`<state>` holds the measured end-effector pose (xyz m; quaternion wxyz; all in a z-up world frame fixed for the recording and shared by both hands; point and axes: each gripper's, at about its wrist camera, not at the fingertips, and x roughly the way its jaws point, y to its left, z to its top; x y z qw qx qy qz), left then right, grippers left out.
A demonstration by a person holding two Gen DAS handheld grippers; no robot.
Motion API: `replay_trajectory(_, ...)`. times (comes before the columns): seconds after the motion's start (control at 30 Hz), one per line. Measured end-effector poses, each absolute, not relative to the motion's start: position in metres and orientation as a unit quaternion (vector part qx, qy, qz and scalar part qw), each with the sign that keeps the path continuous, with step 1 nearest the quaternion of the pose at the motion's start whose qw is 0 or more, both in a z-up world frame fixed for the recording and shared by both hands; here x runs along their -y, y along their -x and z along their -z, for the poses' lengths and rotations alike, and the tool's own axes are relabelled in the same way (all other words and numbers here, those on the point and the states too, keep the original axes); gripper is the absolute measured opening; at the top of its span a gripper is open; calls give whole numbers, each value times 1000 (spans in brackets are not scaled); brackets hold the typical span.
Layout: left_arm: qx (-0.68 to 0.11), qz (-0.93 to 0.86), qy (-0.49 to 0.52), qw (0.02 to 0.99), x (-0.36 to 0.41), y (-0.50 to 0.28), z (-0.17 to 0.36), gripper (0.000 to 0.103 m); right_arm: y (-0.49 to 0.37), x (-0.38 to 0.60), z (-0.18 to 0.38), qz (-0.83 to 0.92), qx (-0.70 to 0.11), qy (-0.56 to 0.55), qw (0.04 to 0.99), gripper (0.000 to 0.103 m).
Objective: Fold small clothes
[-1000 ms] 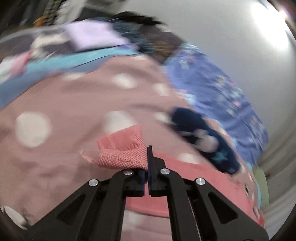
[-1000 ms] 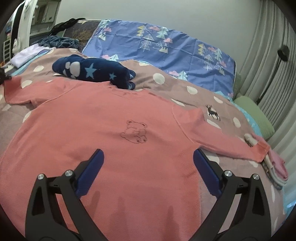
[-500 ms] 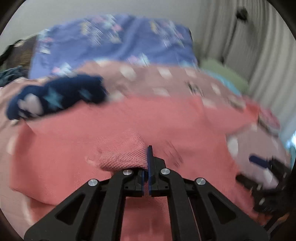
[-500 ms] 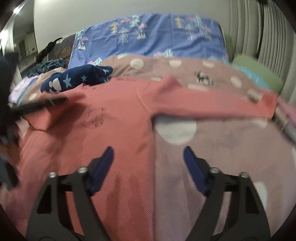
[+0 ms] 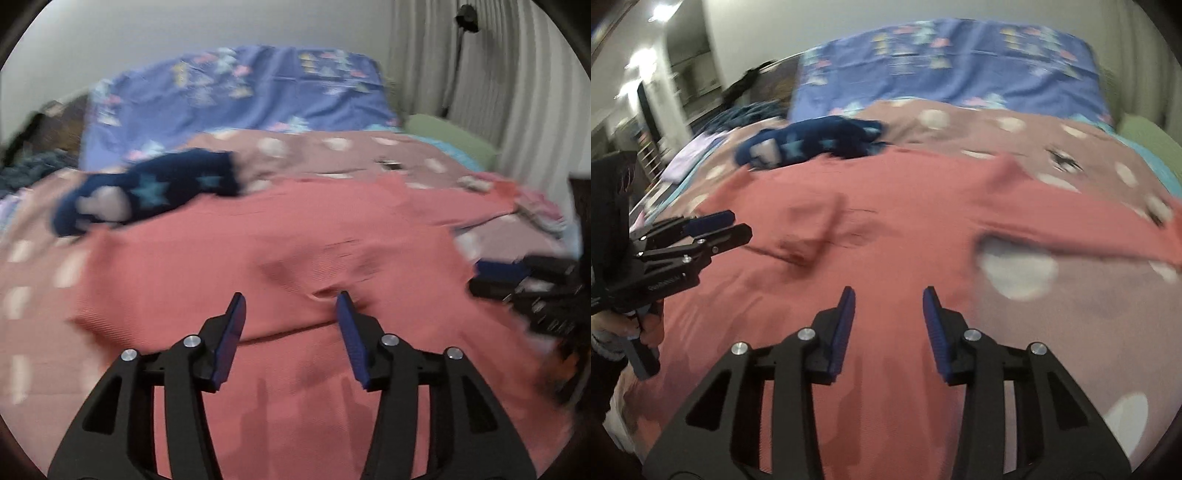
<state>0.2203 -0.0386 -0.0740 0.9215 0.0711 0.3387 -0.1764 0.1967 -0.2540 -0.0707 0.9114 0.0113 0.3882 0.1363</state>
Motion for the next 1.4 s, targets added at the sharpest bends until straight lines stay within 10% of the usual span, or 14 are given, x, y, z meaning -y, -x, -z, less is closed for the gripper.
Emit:
replay_trajectory(0.3,-361,-6,-118,925,-63,-231,94,65,-243,145,91,-157,-412,126,889,52)
replay_trajectory(0.4,-384,-15,-115,916,-74,-253,104,65,-264,149,98,-109,-420,113,894,13)
replay_trajectory(0.5,-397,-23,-110,911,-82,-273,109,68,-272,195,92,-86,-433,-12,897,8)
replay_trajectory(0.7,-408,-23,-84,909,-87,-278,116,75,-271,274,107,-87,-462,-168,866,16)
replay_trajectory(0.87,-409,-22,-81,909,-89,-278,117,75,-281,265,103,-130,-448,-175,867,54)
replay_trajectory(1.0,-413,-19,-70,908,-90,-281,118,75,-305,250,109,-142,-455,-178,861,56)
replay_trajectory(1.03,-414,-19,-65,908,-91,-282,117,75,-310,246,110,-141,-455,-177,861,52)
replay_trajectory(1.1,-415,-21,-54,908,-94,-287,116,75,-318,235,107,-131,-455,-145,869,3)
replay_trajectory(1.4,-405,-43,-47,912,-95,-287,117,75,-311,269,42,-73,-368,-113,920,7)
